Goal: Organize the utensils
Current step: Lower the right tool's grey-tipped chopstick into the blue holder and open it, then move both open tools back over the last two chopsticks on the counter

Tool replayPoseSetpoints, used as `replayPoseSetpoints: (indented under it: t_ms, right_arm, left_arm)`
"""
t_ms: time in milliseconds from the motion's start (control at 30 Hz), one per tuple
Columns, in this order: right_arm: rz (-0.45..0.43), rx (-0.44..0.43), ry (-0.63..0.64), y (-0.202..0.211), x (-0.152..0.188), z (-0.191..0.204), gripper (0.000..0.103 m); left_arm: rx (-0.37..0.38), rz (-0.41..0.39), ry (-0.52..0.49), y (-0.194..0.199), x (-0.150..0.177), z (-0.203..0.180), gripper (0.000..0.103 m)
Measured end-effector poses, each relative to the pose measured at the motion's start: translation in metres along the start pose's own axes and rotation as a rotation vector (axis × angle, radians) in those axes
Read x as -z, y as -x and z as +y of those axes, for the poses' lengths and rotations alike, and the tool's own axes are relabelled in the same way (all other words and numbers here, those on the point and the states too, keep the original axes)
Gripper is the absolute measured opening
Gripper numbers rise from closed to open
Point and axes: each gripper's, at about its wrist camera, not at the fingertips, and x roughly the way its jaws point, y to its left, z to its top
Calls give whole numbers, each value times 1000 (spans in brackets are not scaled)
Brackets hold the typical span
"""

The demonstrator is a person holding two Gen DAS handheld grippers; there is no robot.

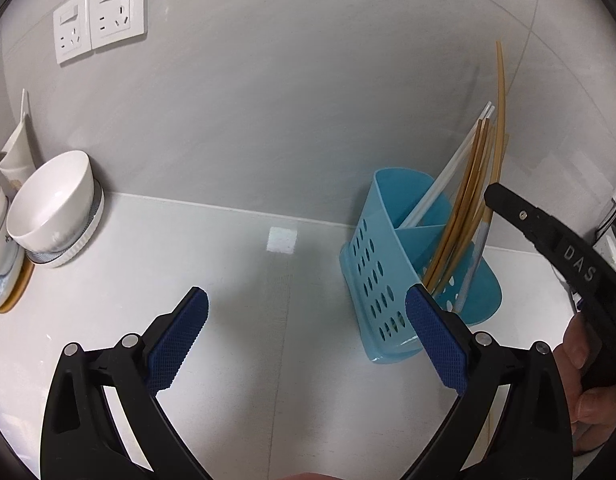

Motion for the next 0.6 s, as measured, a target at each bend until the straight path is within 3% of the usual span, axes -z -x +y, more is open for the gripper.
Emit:
replayPoseSetpoints:
  t_ms: [333, 533, 600]
  right_arm:
    - [25, 42, 16, -5, 12, 2, 10]
    - [13, 82, 51, 14, 6, 4, 68]
    - [6, 99, 49, 22, 6, 0, 77]
  left_arm:
    - [-4, 2, -1, -3, 0, 1, 97]
    - [-6, -14, 1, 2, -2, 0, 97]
    - [-5, -23, -1, 6, -2, -1, 97]
